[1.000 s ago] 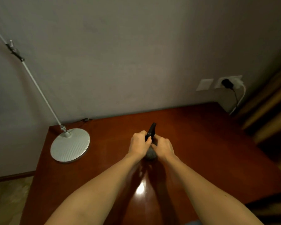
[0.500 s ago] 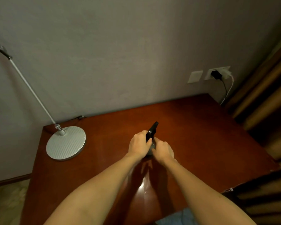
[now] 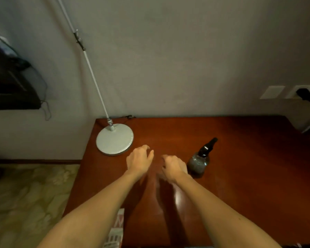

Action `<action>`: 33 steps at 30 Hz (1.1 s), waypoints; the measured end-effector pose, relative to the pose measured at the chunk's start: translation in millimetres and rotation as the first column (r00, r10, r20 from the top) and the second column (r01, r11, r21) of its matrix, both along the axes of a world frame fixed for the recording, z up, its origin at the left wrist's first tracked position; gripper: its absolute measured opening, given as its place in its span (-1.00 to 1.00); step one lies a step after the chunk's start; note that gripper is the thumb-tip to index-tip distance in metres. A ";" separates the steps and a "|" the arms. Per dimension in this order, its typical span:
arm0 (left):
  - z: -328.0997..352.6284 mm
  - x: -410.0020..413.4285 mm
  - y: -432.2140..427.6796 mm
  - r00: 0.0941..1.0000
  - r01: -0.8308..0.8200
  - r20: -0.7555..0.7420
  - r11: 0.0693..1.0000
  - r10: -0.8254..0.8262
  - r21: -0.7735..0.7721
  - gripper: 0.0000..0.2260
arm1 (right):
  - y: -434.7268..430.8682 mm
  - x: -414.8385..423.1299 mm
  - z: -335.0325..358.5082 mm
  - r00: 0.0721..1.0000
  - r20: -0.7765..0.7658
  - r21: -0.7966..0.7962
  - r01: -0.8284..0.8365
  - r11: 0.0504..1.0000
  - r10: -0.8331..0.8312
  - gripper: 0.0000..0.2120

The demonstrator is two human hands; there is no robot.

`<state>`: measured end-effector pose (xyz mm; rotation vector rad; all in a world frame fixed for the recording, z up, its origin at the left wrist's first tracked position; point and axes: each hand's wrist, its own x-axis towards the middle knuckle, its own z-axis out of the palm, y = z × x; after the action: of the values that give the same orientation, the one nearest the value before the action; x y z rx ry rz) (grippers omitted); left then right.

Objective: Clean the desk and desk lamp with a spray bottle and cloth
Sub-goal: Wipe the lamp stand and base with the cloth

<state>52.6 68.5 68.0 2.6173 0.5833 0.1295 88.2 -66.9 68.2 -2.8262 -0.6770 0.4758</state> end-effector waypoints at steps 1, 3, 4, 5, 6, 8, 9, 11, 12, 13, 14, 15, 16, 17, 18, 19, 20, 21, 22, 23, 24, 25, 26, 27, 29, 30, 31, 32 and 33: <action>4.6 0.5 16.8 0.999 -0.038 0.008 0.999 0.038 0.015 -0.70 | 10.5 9.7 4.8 1.000 0.007 0.009 -0.017 1.000 0.017 -0.66; 16.1 4.7 49.0 0.993 -0.117 0.020 0.993 0.117 0.025 -0.71 | 31.7 34.2 15.5 0.998 0.031 0.027 -0.050 0.998 0.049 -0.67; 22.8 7.7 63.8 0.986 -0.164 0.023 0.986 0.163 0.029 -0.71 | 42.0 47.0 21.0 0.997 0.044 0.032 -0.068 0.997 0.066 -0.66; 29.7 11.7 78.3 0.976 -0.216 0.025 0.976 0.216 0.036 -0.71 | 52.4 60.0 26.5 0.995 0.056 0.038 -0.086 0.996 0.084 -0.66; 37.0 16.3 92.2 0.963 -0.268 0.029 0.963 0.267 0.042 -0.71 | 63.4 72.5 32.0 0.993 0.066 0.042 -0.105 0.994 0.102 -0.65; 50.8 25.9 117.7 0.936 -0.350 0.042 0.936 0.349 0.046 -0.73 | 84.2 95.2 43.3 0.986 0.076 0.044 -0.152 0.987 0.148 -0.65; 55.9 31.0 129.8 0.924 -0.381 0.051 0.924 0.379 0.043 -0.74 | 94.9 105.8 47.2 0.981 0.081 0.045 -0.178 0.983 0.174 -0.65; 62.6 41.1 152.2 0.903 -0.428 0.067 0.903 0.425 0.047 -0.74 | 118.0 124.0 53.0 0.970 0.093 0.047 -0.231 0.972 0.226 -0.66; 65.5 45.6 162.2 0.893 -0.448 0.076 0.893 0.444 0.047 -0.73 | 130.9 131.2 54.5 0.964 0.097 0.050 -0.254 0.966 0.249 -0.67; 67.9 49.4 172.4 0.885 -0.463 0.082 0.885 0.459 0.043 -0.72 | 144.3 136.5 54.9 0.958 0.096 0.056 -0.278 0.959 0.272 -0.67; 70.2 52.4 182.4 0.881 -0.470 0.082 0.882 0.467 0.031 -0.72 | 157.6 139.4 55.1 0.952 0.088 0.063 -0.300 0.952 0.294 -0.68; 72.3 55.2 193.0 0.879 -0.472 0.074 0.881 0.470 0.014 -0.71 | 171.4 140.9 54.5 0.946 0.079 0.072 -0.318 0.945 0.313 -0.68; 75.3 57.6 204.2 0.880 -0.472 0.062 0.881 0.472 -0.004 -0.69 | 185.6 141.4 53.8 0.944 0.067 0.084 -0.329 0.940 0.324 -0.69; 78.3 60.4 216.0 0.879 -0.475 0.051 0.880 0.475 -0.018 -0.68 | 199.6 141.7 53.3 0.943 0.053 0.098 -0.334 0.938 0.330 -0.69; 81.3 63.8 228.2 0.877 -0.478 0.042 0.878 0.479 -0.024 -0.66 | 213.9 142.0 53.2 0.943 0.041 0.110 -0.332 0.937 0.330 -0.68; 84.7 68.3 240.0 0.879 -0.476 0.034 0.879 0.476 -0.026 -0.64 | 228.1 142.5 52.8 0.945 0.031 0.123 -0.328 0.937 0.327 -0.67; 88.5 74.1 250.6 0.884 -0.467 0.022 0.884 0.467 -0.026 -0.62 | 241.9 142.8 53.3 0.948 0.021 0.137 -0.318 0.938 0.318 -0.67; 90.5 82.0 260.8 0.892 -0.451 0.007 0.892 0.451 -0.030 -0.60 | 254.9 143.2 53.5 0.952 0.006 0.155 -0.302 0.941 0.305 -0.67; 91.9 91.0 269.1 0.902 -0.432 -0.007 0.901 0.432 -0.041 -0.60 | 267.3 143.8 53.8 0.958 -0.014 0.177 -0.281 0.943 0.287 -0.67; 92.6 101.1 276.2 0.911 -0.411 -0.014 0.910 0.411 -0.054 -0.59 | 279.2 144.7 54.0 0.964 -0.037 0.200 -0.252 0.947 0.264 -0.65; 92.8 112.4 281.8 0.920 -0.393 -0.023 0.917 0.392 -0.065 -0.58 | 290.5 146.2 54.0 0.970 -0.059 0.217 -0.220 0.951 0.238 -0.62; 92.3 124.2 286.3 0.927 -0.375 -0.035 0.924 0.374 -0.068 -0.57 | 301.7 148.4 53.1 0.975 -0.076 0.228 -0.189 0.955 0.211 -0.61; 92.0 135.3 289.2 0.933 -0.360 -0.054 0.931 0.357 -0.064 -0.55 | 312.1 150.9 51.7 0.978 -0.088 0.234 -0.162 0.959 0.187 -0.62; 90.6 146.1 291.6 0.938 -0.344 -0.070 0.937 0.340 -0.054 -0.55 | 322.4 153.6 49.4 0.982 -0.097 0.238 -0.137 0.962 0.164 -0.65; 86.2 163.9 295.2 0.947 -0.312 -0.091 0.949 0.307 -0.043 -0.56 | 340.4 159.0 44.0 0.988 -0.099 0.249 -0.094 0.964 0.122 -0.69; 83.0 171.2 297.4 0.953 -0.295 -0.087 0.954 0.290 -0.052 -0.59 | 347.5 161.7 41.2 0.991 -0.081 0.249 -0.083 0.965 0.106 -0.70; 78.5 177.9 300.3 0.960 -0.275 -0.075 0.959 0.270 -0.064 -0.61 | 352.8 164.6 38.1 0.994 -0.053 0.238 -0.077 0.968 0.092 -0.72; 74.2 182.7 302.4 0.966 -0.256 -0.064 0.964 0.252 -0.075 -0.63 | 356.0 166.8 35.1 0.996 -0.023 0.219 -0.075 0.973 0.082 -0.73; 69.9 186.3 304.3 0.970 -0.240 -0.053 0.968 0.236 -0.080 -0.64 | 357.6 168.7 31.6 0.997 -0.002 0.198 -0.075 0.977 0.077 -0.75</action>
<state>238.9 372.8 137.8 2.4647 0.8983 0.1199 257.0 290.6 99.8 -2.6182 -0.7871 0.4095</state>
